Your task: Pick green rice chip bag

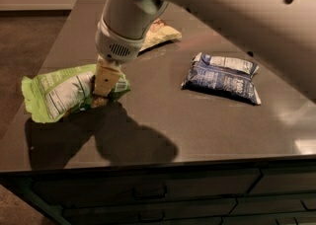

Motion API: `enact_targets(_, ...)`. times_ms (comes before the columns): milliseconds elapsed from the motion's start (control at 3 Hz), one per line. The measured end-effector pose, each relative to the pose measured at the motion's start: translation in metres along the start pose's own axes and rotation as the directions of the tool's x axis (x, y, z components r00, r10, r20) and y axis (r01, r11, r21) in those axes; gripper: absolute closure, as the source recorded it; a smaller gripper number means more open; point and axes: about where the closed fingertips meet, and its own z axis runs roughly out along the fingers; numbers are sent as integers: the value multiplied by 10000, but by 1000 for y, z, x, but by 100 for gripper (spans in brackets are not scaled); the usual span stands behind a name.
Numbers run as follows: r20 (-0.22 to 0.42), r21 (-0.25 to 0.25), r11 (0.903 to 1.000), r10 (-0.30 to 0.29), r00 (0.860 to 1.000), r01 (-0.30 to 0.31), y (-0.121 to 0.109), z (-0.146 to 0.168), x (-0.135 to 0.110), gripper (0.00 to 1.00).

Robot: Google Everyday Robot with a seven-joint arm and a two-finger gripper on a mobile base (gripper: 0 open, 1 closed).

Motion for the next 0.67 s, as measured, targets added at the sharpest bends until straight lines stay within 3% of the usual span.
enact_targets(333, 844, 635, 9978, -244, 9961, 191, -20, -66, -4, 100)
enact_targets(667, 844, 634, 9978, -245, 9961, 192, -20, -66, -4, 100)
